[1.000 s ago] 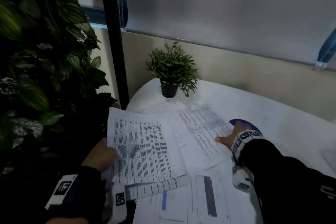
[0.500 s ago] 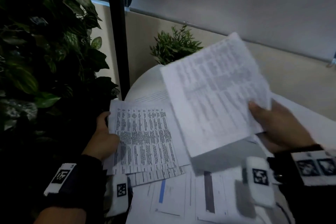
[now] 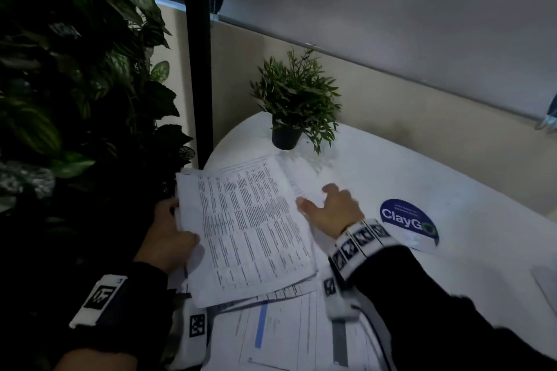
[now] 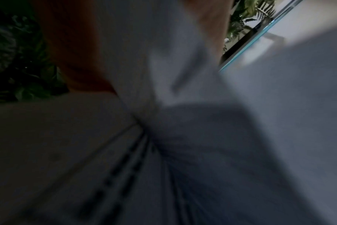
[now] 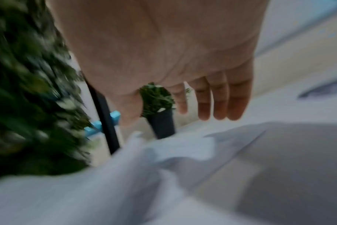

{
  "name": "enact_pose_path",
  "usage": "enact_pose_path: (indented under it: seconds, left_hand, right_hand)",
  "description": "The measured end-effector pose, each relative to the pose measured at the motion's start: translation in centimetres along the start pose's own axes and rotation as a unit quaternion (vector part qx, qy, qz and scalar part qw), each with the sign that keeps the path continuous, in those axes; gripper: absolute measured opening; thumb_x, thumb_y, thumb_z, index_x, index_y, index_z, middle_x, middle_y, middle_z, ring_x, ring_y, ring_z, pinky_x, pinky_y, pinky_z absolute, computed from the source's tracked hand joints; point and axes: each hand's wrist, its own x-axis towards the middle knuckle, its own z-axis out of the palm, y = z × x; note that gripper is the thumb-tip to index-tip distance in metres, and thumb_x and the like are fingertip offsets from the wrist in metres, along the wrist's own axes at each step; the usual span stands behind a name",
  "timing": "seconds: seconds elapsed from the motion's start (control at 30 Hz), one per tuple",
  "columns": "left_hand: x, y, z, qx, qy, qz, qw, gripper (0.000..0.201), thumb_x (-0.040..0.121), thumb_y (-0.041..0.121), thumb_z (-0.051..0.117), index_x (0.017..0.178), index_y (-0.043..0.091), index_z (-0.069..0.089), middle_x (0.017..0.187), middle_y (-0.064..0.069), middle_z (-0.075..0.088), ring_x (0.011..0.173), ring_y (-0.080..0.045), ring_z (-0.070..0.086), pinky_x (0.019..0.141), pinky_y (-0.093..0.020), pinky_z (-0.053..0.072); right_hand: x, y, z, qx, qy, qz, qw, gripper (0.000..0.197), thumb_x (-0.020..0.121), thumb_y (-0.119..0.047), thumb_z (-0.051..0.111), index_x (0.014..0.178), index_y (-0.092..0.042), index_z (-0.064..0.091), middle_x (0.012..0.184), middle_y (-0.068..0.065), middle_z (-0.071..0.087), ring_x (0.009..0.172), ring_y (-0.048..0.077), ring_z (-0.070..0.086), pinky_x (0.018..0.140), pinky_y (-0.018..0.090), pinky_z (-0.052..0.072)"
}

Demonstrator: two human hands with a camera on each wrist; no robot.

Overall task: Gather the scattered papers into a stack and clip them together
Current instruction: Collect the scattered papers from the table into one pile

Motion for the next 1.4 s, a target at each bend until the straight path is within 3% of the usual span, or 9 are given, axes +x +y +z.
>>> enact_pose_path:
  seconds: [0.17, 0.47, 0.6, 0.7, 0.83, 0.9, 1.03, 1.23, 1.4]
  left_hand:
    - [0.2, 0.3, -0.3, 0.033, -0.041, 0.075, 0.996, 0.068, 0.085, -0.021, 0.034, 0.137, 0.022, 0.032, 0.116, -0.005, 0.042, 0.092, -0.026, 0.051, 0.07, -0.031, 0.046]
    - [0.9, -0.2, 0.3, -0.037, -0.023, -0.005, 0.999, 0.035, 0.088, -0.011, 0.042, 0.071, 0.012, 0.062, 0.088, -0.006, 0.06, 0.073, -0.016, 0.055, 0.059, -0.022, 0.041]
    - [1.3, 0.1, -0.1, -0.069, -0.037, -0.03, 0.996, 0.053, 0.079, 0.063, 0.059, 0.079, 0.012, 0.075, 0.1, -0.005, 0.069, 0.098, -0.025, 0.063, 0.095, -0.039, 0.048]
    - [1.1, 0.0, 0.0, -0.117, -0.054, -0.053, 0.99, 0.082, 0.046, 0.092, 0.055, 0.079, 0.021, 0.078, 0.109, -0.007, 0.071, 0.104, -0.03, 0.064, 0.101, -0.047, 0.044]
    - [0.0, 0.7, 0.6, -0.094, -0.046, -0.009, 0.995, 0.017, 0.077, 0.035, 0.077, 0.066, 0.022, 0.072, 0.108, -0.009, 0.068, 0.103, -0.024, 0.06, 0.091, -0.032, 0.05]
    - [0.2, -0.1, 0.7, -0.058, -0.046, 0.023, 0.997, 0.031, 0.086, -0.009, 0.057, 0.07, 0.017, 0.064, 0.1, -0.011, 0.064, 0.086, -0.021, 0.059, 0.068, -0.016, 0.048]
    - [-0.2, 0.2, 1.3, -0.16, -0.064, 0.01, 0.985, 0.034, 0.089, -0.012, 0.046, 0.075, 0.013, 0.064, 0.093, -0.01, 0.064, 0.082, -0.015, 0.063, 0.057, -0.011, 0.048]
    - [-0.2, 0.9, 1.5, -0.326, -0.167, -0.039, 0.93, 0.065, 0.083, 0.061, 0.05, 0.115, 0.007, 0.066, 0.109, -0.011, 0.072, 0.103, -0.029, 0.067, 0.081, -0.038, 0.058]
    - [-0.2, -0.3, 2.0, -0.127, -0.029, 0.028, 0.991, 0.012, 0.09, -0.003, 0.057, 0.094, 0.007, 0.062, 0.092, -0.013, 0.065, 0.075, -0.023, 0.061, 0.065, -0.024, 0.05]
  right_hand:
    - [3.0, 0.0, 0.9, -0.12, -0.04, 0.035, 0.991, 0.101, 0.072, -0.065, 0.064, 0.144, -0.009, 0.019, 0.146, 0.016, 0.027, 0.134, 0.034, 0.031, 0.104, 0.044, 0.034]
    - [-1.7, 2.5, -7.9, 0.316, 0.11, -0.024, 0.942, 0.008, 0.087, -0.017, 0.059, 0.095, -0.013, 0.061, 0.098, 0.012, 0.067, 0.075, 0.025, 0.064, 0.059, 0.037, 0.057]
    - [-6.7, 1.4, -8.3, 0.483, 0.126, -0.12, 0.858, 0.017, 0.091, -0.014, 0.058, 0.107, -0.015, 0.061, 0.101, 0.008, 0.07, 0.082, 0.025, 0.069, 0.052, 0.032, 0.055]
    - [-7.5, 0.0, -5.1, 0.466, 0.136, -0.134, 0.864, 0.016, 0.092, -0.012, 0.057, 0.108, -0.013, 0.056, 0.099, 0.003, 0.066, 0.083, 0.019, 0.066, 0.051, 0.025, 0.052]
    - [-7.5, 1.1, -5.9, 0.395, 0.326, -0.13, 0.849, 0.015, 0.089, -0.016, 0.059, 0.102, -0.018, 0.052, 0.088, -0.011, 0.06, 0.078, 0.004, 0.058, 0.07, 0.021, 0.045]
    - [-7.7, 2.5, -8.0, 0.404, 0.355, -0.13, 0.833, 0.015, 0.089, -0.017, 0.061, 0.099, -0.021, 0.051, 0.091, -0.008, 0.061, 0.08, 0.005, 0.06, 0.071, 0.018, 0.048]
    - [-8.4, 3.6, -9.0, 0.543, 0.202, -0.177, 0.795, 0.02, 0.089, -0.007, 0.06, 0.103, -0.021, 0.058, 0.1, -0.005, 0.071, 0.091, 0.012, 0.068, 0.079, 0.03, 0.057]
    - [-8.1, 1.7, -0.2, 0.361, -0.022, -0.07, 0.93, 0.025, 0.091, -0.024, 0.058, 0.111, -0.02, 0.043, 0.114, 0.005, 0.062, 0.1, 0.02, 0.062, 0.09, 0.042, 0.052]
    - [-8.1, 3.4, 0.0, 0.045, -0.13, -0.177, 0.975, 0.074, 0.078, -0.053, 0.066, 0.137, -0.028, 0.031, 0.133, 0.0, 0.043, 0.125, 0.02, 0.04, 0.104, 0.035, 0.036]
